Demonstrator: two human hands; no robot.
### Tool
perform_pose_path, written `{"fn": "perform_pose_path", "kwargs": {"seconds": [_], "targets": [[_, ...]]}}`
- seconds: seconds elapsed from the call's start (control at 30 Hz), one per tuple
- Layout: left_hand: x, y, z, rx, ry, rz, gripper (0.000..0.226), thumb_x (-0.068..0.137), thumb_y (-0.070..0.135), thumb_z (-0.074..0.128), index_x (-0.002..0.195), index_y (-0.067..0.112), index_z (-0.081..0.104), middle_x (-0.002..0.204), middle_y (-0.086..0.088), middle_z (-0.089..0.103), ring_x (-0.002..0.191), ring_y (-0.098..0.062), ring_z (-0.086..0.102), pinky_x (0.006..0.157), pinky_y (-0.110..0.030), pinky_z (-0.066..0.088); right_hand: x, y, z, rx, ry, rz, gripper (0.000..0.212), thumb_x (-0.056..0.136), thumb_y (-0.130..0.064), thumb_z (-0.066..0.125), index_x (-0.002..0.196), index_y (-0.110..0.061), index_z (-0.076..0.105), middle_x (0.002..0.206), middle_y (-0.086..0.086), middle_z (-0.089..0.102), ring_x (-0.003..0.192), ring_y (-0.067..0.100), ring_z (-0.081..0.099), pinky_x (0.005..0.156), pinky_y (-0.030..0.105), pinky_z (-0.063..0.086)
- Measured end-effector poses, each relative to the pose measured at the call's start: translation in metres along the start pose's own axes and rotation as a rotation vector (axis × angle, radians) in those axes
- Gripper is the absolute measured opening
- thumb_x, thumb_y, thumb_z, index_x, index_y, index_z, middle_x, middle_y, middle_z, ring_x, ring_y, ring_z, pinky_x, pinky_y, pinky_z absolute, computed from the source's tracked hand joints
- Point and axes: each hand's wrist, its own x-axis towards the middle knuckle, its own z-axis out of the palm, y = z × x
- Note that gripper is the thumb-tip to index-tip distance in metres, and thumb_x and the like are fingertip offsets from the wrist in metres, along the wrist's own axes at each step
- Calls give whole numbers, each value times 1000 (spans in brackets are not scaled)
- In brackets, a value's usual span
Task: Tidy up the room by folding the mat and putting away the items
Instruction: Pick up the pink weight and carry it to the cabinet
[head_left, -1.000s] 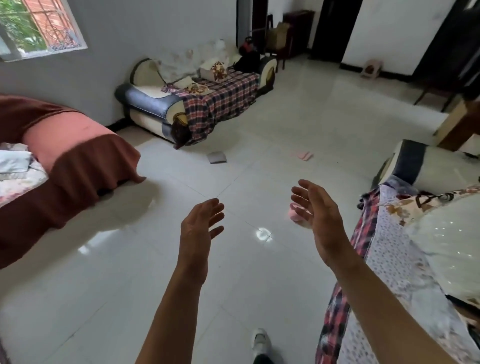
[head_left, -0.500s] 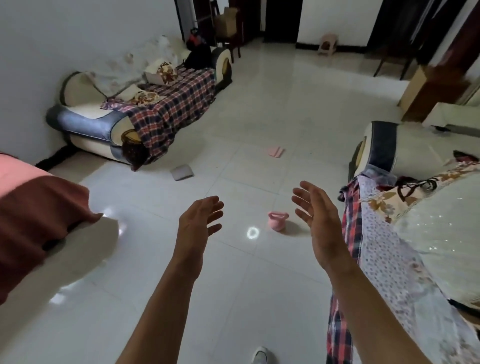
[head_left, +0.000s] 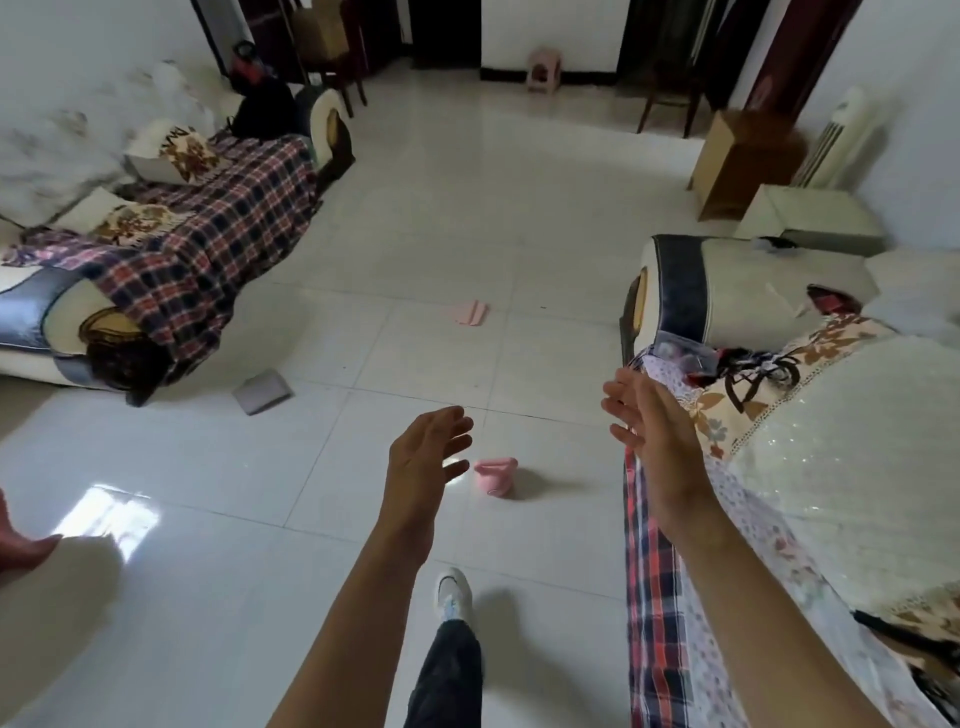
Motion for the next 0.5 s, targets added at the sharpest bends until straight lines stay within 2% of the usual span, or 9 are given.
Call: {"fn": "perform_pose_path", "kwargs": {"seconds": [0.1,0.23,0.33,0.5], "targets": [[60,-3,1,-11,1,-20,24,102,28,52,113,17,71,113,-1,75,107,-19,70,100,-51,53,52,15,18,-35,16,26,35,106,-40,38,129,-24,59,128,-1,66,119,15,63,107,42,47],[164,-5,3,20,15,-17,28,105,23,47,105,14,74,110,2,75,107,-15,70,97,-46,56,138,33,53,-89,36,64,43,101,-49,41,132,-25,58,129,-4,66,119,11,63,106,40,48],[244,-3,7,46,38,-26,30,104,18,47,98,11,75,103,1,76,105,-16,70,92,-43,59,202,43,78,-100,33,113,39,106,-41,38,135,-22,56,131,-4,64,119,11,62,107,39,47],[337,-3,14,88,49,-37,19,100,18,58,95,19,76,101,-5,75,101,-17,70,88,-37,60,281,60,108,-139,0,165,39,107,-36,36,137,-21,54,132,-5,62,121,10,59,107,35,45]]}}
